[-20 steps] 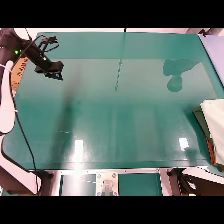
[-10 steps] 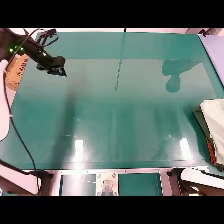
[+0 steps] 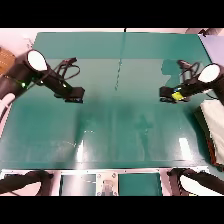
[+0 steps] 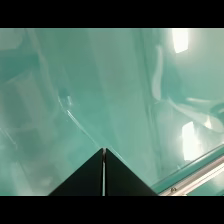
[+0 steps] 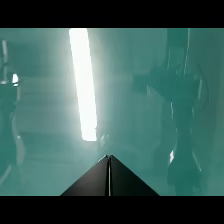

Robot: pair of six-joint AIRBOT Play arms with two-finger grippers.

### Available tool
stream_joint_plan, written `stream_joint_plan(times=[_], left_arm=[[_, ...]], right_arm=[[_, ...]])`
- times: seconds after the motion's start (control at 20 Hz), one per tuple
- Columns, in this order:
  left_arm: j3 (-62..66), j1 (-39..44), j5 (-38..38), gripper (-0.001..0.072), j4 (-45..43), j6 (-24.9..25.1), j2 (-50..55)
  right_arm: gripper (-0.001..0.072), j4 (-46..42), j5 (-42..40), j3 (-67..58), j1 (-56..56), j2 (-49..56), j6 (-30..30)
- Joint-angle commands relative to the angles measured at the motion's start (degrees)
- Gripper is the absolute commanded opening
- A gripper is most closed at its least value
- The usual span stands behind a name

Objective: Fold the shirts.

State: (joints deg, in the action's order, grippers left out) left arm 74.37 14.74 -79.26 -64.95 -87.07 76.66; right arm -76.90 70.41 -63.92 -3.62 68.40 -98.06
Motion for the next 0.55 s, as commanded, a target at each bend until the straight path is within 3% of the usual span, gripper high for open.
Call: stream_joint_plan(times=[0.0, 0.5], left_arm=[[-4.4, 1.2, 1.9, 0.0025, -0.8, -1.0, -2.1], [-4.4, 1.2, 2.3, 0.0025, -0.5, -1.0, -2.1]], right_arm=[[0.0016, 0.4, -5.3, 2.0, -6.6, -0.3, 1.7], [0.0017, 0.4, -5.3, 2.0, -7.4, -0.3, 1.7]])
